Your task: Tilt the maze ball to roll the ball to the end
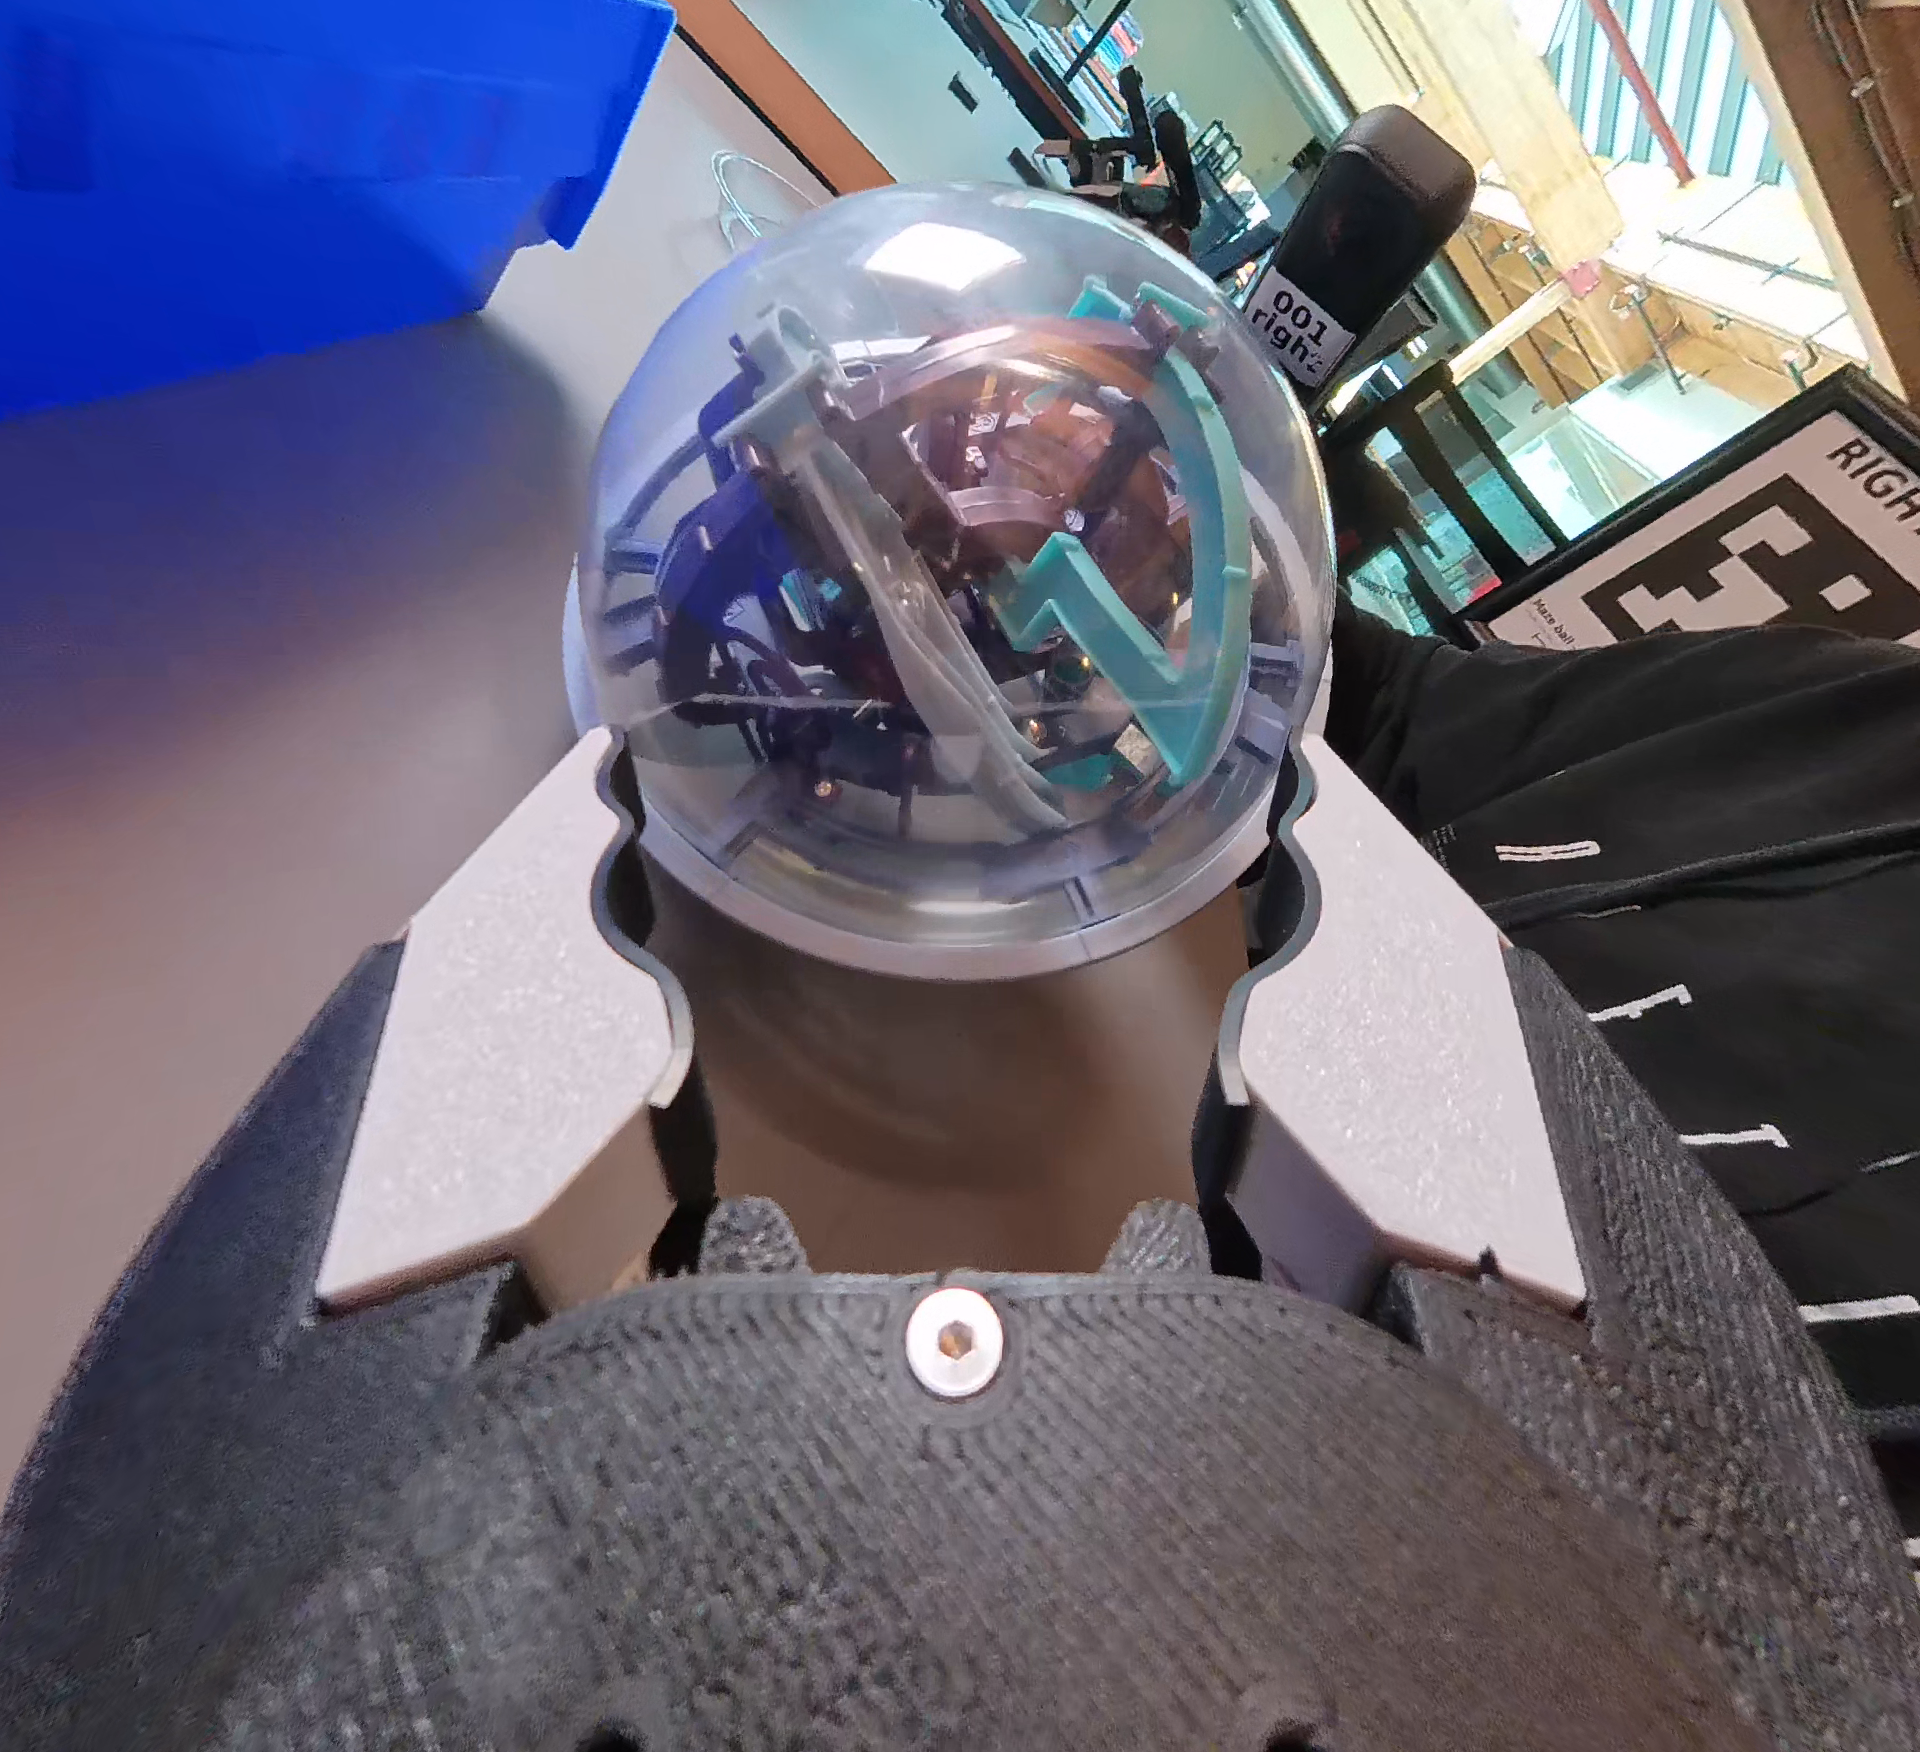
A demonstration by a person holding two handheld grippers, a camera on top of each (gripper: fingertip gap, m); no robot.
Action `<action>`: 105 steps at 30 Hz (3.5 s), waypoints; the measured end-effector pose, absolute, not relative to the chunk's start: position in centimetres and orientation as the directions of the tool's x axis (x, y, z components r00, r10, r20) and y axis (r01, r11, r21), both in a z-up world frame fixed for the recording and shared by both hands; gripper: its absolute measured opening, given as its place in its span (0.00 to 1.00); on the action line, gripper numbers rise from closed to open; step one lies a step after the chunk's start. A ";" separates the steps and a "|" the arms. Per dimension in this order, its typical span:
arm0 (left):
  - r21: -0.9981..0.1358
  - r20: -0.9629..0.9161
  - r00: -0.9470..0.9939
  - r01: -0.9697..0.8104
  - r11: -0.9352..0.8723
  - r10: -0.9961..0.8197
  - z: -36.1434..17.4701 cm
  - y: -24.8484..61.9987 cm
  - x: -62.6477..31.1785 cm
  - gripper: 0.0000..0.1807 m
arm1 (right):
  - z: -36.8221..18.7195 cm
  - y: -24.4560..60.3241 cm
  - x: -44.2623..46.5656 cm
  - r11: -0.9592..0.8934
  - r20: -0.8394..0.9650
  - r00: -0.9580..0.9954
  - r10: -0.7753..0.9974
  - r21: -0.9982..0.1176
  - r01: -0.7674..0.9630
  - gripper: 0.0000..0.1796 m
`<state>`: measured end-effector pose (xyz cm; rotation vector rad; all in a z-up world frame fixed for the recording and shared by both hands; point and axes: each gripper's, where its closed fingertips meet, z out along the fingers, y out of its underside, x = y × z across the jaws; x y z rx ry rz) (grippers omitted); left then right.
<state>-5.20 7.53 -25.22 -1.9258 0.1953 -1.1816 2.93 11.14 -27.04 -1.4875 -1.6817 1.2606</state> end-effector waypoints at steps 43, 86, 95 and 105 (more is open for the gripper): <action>-0.889 0.409 0.700 0.162 -0.427 -0.585 -23.9 8.2 -5.6 0.68 | -25.2 11.5 2.8 -0.025 -0.098 -0.206 0.974 -0.943 0.333 0.46; -0.951 0.226 0.764 0.039 -0.307 -0.604 -23.7 8.3 -5.2 0.65 | -25.4 11.9 3.1 0.052 -0.014 -0.209 0.978 -0.951 0.304 0.43; -0.940 0.279 0.736 0.080 -0.330 -0.617 -24.0 8.4 -4.8 0.71 | -26.0 11.7 3.4 0.021 -0.062 -0.239 0.969 -0.944 0.330 0.49; -0.968 0.030 0.766 -0.139 -0.211 -0.642 -23.9 7.9 -3.5 0.73 | -27.5 11.0 3.6 0.049 -0.050 -0.257 0.965 -0.929 0.367 0.48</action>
